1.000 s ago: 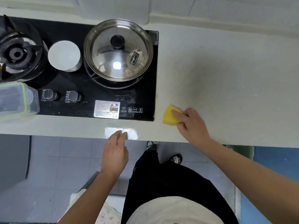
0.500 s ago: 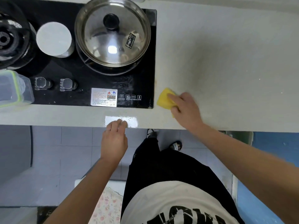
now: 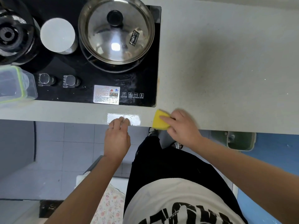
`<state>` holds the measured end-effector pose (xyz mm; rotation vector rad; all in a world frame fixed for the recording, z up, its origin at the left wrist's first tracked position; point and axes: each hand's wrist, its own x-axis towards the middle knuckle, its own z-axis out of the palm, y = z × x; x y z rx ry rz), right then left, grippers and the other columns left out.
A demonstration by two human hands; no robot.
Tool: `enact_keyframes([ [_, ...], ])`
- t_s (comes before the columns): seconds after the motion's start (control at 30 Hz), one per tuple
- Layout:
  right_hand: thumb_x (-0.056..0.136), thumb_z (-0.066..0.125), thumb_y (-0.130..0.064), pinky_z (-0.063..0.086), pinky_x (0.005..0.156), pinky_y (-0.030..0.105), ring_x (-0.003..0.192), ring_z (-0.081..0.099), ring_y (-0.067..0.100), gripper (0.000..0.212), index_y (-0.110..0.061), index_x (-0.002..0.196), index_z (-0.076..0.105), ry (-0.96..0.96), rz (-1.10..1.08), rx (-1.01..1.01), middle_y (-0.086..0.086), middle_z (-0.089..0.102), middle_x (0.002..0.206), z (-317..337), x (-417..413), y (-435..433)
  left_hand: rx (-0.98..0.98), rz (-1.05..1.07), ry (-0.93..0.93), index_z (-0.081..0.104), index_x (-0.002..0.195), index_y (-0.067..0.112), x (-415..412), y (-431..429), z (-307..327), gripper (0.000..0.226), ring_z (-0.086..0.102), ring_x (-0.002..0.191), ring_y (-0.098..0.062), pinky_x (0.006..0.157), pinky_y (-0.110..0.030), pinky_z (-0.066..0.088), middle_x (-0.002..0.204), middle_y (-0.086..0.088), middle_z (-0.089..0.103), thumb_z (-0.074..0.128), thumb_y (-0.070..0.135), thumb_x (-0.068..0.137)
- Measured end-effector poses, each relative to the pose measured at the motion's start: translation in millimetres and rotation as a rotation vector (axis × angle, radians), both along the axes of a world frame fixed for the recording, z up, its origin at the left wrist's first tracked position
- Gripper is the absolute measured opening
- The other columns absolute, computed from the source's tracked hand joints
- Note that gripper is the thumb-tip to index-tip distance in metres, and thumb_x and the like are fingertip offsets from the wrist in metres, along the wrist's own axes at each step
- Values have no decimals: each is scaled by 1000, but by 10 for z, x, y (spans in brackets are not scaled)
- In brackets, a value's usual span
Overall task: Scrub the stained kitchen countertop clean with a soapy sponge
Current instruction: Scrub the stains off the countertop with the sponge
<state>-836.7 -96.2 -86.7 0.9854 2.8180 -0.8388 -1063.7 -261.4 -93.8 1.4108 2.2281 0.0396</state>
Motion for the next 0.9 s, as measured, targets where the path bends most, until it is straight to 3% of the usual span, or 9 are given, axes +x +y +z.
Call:
enact_keyframes([
  [0.17, 81, 40, -23, 43, 68, 33, 81, 50, 28, 55, -18, 130, 65, -17, -100, 50, 8, 49, 88, 14, -454, 352, 8, 2, 4, 63, 115, 9, 13, -15, 20, 49, 54, 113, -38, 76, -47, 55, 126, -17, 58, 66, -8, 69],
  [0.33, 75, 64, -12, 45, 68, 37, 79, 50, 29, 52, -17, 126, 66, -118, -82, 134, 9, 50, 86, -50, -305, 162, -3, 14, 7, 62, 115, 9, 15, -4, 37, 48, 55, 114, -38, 81, -47, 54, 126, -17, 58, 66, -7, 70],
  [0.47, 79, 44, -19, 47, 66, 38, 78, 48, 28, 52, -18, 126, 66, -190, -168, 163, 9, 48, 85, -29, 32, 53, -18, 24, -17, 61, 117, 10, 47, -3, 33, 47, 53, 118, -38, 84, -45, 54, 130, -17, 57, 64, -6, 73],
  [0.57, 81, 41, -20, 44, 68, 36, 78, 47, 28, 52, -16, 127, 66, -106, -169, 151, 9, 49, 86, -22, -11, 69, -20, 30, -10, 61, 114, 11, 49, 12, 45, 45, 54, 118, -37, 83, -45, 54, 129, -16, 57, 65, -6, 72],
  [0.77, 71, 69, -12, 45, 70, 36, 79, 53, 30, 58, -17, 129, 65, -45, -12, 201, 9, 53, 87, -27, -450, 35, -27, 41, 22, 62, 111, 14, 60, 49, 100, 45, 59, 112, -38, 80, -46, 53, 127, -14, 60, 69, -5, 70],
  [0.9, 67, 73, -10, 42, 67, 35, 78, 52, 30, 65, -20, 131, 63, -185, -263, 209, 10, 53, 89, -104, -127, 21, 5, 9, 17, 60, 119, 10, 94, 118, 88, 55, 60, 114, -43, 83, -51, 54, 130, -18, 60, 74, -8, 69],
])
